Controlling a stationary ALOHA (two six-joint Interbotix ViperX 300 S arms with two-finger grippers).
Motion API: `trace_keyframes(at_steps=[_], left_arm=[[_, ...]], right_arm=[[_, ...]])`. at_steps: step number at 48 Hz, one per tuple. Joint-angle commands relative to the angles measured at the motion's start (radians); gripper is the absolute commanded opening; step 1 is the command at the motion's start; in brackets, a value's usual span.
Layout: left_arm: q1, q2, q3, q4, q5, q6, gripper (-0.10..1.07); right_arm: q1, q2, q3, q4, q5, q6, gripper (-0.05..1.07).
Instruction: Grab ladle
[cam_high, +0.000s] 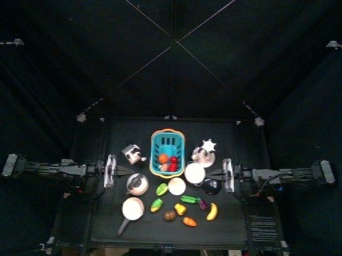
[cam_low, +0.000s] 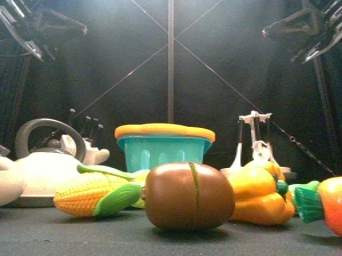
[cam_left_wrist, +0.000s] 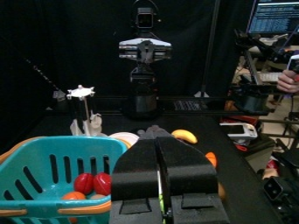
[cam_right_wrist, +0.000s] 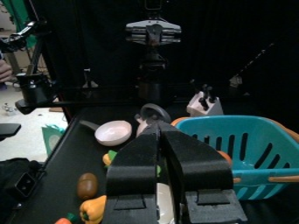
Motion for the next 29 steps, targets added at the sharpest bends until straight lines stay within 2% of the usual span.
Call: trace_keyframes(at_steps=[1,9,18,23,29], left_arm=[[-0.014,0.018,-0.014,0.003,-0.014,0.003,-0.02],[-0.015,0.018,-0.012,0.002,-0.014,0.000,-0.02],[-0.015,0.018,-0.006,0.002,-0.015,0.002,-0.02],[-0.015,0.018,-0.003,0.000,-0.015,0.002,-0.02],[-0.015,0.018,0.002,0.002,-0.015,-0.002,-0.02]], right_arm=[[0.017,0.031,-0.040,0.006,-0.002,0.015,0.03],[0.051,0.094,-0.135,-0.003,0.087,0.041,0.02],[0.051,0.170,-0.229,0.026,0.275,0.044,0.03],[0.051,0.175,-0.239,0.052,0.328,0.046,0.06],[0.048,0.144,-0.236,0.077,0.330,0.046,0.09]])
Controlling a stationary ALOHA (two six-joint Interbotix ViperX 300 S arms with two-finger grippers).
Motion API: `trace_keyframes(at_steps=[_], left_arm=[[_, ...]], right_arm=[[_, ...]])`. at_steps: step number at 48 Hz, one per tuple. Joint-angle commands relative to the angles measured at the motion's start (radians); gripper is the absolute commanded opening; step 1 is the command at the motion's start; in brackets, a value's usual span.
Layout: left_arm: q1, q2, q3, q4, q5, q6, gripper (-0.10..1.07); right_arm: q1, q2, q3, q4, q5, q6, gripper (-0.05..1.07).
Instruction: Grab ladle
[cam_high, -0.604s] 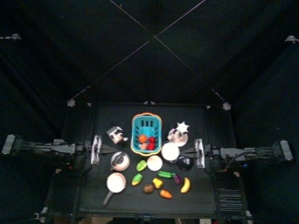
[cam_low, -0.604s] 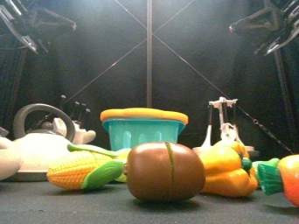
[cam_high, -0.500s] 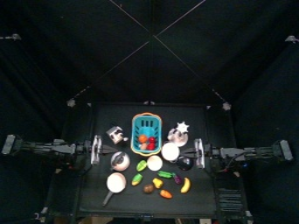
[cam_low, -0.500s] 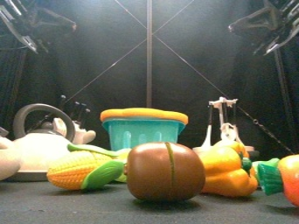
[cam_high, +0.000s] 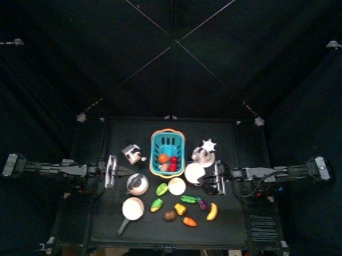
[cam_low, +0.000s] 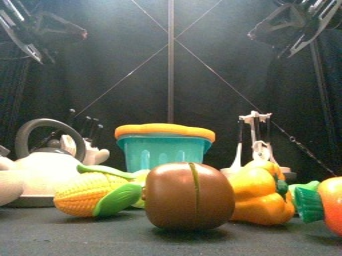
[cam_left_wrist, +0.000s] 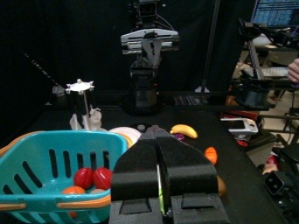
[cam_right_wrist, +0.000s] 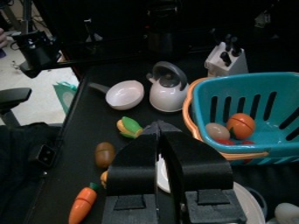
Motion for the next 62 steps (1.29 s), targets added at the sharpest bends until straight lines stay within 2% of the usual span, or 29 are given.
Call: trace_keyframes(at_steps=[1,9,17,36,53,62], left_arm=[[-0.002,0.006,-0.011,0.000,-0.011,-0.003,-0.02],[-0.002,0.006,-0.011,0.000,-0.011,-0.005,-0.02],[-0.002,0.006,-0.009,0.000,-0.011,-0.006,-0.02],[-0.002,0.008,0.005,-0.038,-0.011,-0.006,-0.02],[0.000,0.008,0.009,-0.041,-0.009,-0.005,-0.02],[0.006,0.006,0.012,-0.041,-0.009,-0.005,-0.02]], right_arm=[[-0.005,-0.029,-0.025,0.017,0.000,0.002,0.10],[-0.057,-0.072,-0.029,0.043,0.031,0.005,0.11],[-0.137,-0.077,-0.051,0.061,0.110,0.005,0.11],[-0.249,-0.106,-0.087,0.055,0.221,0.006,0.11],[-0.399,-0.160,-0.064,0.041,0.252,0.008,0.11],[-0.465,-0.172,-0.063,0.023,0.313,0.008,0.11]])
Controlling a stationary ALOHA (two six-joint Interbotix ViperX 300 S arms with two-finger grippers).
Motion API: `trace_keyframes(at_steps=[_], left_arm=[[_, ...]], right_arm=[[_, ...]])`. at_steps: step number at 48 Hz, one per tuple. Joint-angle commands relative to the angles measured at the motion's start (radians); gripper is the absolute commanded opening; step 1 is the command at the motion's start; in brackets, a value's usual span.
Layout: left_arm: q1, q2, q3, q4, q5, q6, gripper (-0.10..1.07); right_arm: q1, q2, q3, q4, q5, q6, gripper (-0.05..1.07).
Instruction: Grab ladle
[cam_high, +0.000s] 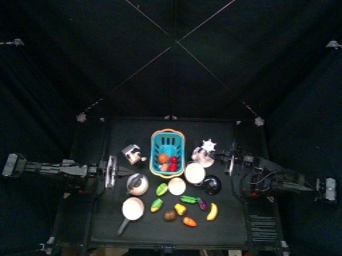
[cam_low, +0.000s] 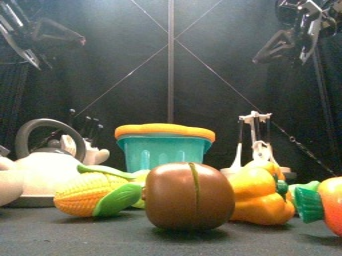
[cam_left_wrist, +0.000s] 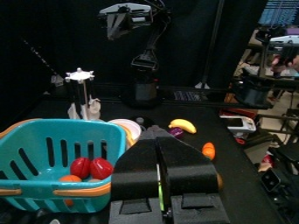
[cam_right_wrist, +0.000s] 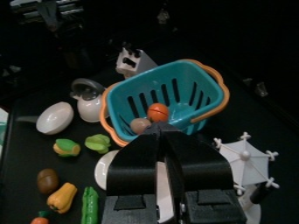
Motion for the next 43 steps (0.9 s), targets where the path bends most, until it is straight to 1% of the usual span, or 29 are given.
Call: trace_keyframes(at_steps=[1,9,12,16,19,23,26,31,38,43], left_arm=[[0.005,0.005,-0.012,-0.003,-0.008,0.000,-0.02],[0.006,0.005,-0.014,-0.003,-0.008,0.000,-0.02],[0.008,0.006,-0.014,-0.003,-0.008,0.000,-0.02],[0.008,0.005,-0.014,-0.003,-0.008,0.000,-0.02],[0.008,0.005,-0.014,-0.003,-0.008,0.000,-0.02],[0.012,0.005,-0.014,-0.003,-0.006,0.000,-0.02],[0.012,0.006,-0.012,-0.003,-0.006,0.000,-0.02],[0.014,0.006,-0.009,-0.003,-0.006,0.000,-0.02],[0.014,0.006,-0.006,-0.008,-0.006,0.000,-0.02],[0.014,0.006,-0.005,-0.012,-0.006,0.000,-0.02]], right_arm=[[-0.035,0.006,-0.014,-0.015,0.028,0.002,0.11],[-0.078,0.005,-0.021,-0.028,0.060,0.014,0.11],[-0.081,0.000,-0.023,-0.046,0.078,0.034,0.11],[-0.081,-0.002,-0.028,-0.100,0.124,0.091,0.11],[-0.080,-0.003,-0.029,-0.147,0.152,0.160,0.11],[-0.074,-0.011,-0.029,-0.216,0.164,0.244,0.11],[-0.052,-0.020,-0.029,-0.287,0.163,0.304,0.11],[0.018,-0.032,-0.026,-0.417,0.156,0.425,0.11],[0.098,-0.011,-0.011,-0.566,0.158,0.595,0.11],[0.176,0.017,0.005,-0.698,0.175,0.727,0.11]])
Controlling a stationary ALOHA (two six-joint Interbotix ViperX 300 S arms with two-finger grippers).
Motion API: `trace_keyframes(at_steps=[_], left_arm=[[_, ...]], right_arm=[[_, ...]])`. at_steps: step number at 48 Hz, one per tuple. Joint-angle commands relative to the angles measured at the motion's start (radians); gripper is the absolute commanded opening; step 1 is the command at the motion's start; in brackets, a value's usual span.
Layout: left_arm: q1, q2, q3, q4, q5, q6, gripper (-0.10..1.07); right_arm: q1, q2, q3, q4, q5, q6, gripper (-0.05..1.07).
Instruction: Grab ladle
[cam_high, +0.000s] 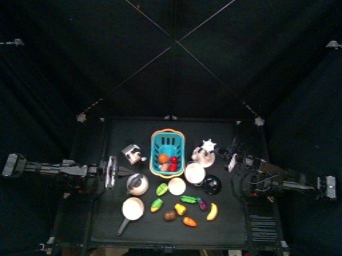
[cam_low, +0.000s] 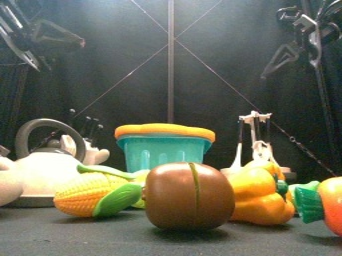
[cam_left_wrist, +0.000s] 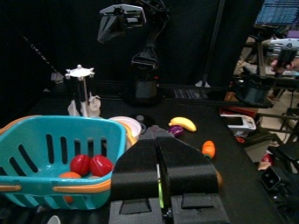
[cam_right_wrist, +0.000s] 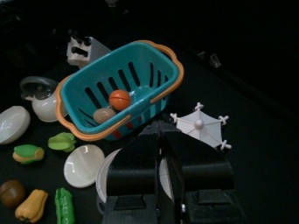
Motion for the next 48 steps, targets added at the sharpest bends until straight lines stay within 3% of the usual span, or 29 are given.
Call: trace_keyframes(at_steps=[1,8,15,25,36,48], left_arm=[[0.005,0.006,-0.011,-0.006,-0.006,0.000,-0.02],[0.003,0.006,-0.008,-0.012,-0.006,0.000,-0.02],[0.003,0.005,-0.003,-0.012,-0.006,0.000,-0.02],[0.006,0.005,0.002,-0.014,-0.006,0.000,-0.02],[0.009,0.005,0.003,-0.014,-0.006,0.002,-0.02],[0.009,0.006,0.006,-0.020,-0.006,0.000,-0.02]], right_arm=[[0.069,0.035,-0.005,-0.118,0.015,0.100,0.11],[0.166,0.061,-0.005,-0.265,0.089,0.262,0.11],[0.319,0.067,-0.006,-0.423,0.190,0.430,0.11],[0.558,0.114,0.014,-0.611,0.440,0.690,0.11],[0.816,0.176,0.025,-0.729,0.713,0.943,0.11],[0.977,0.293,0.060,-0.767,0.930,1.216,0.11]])
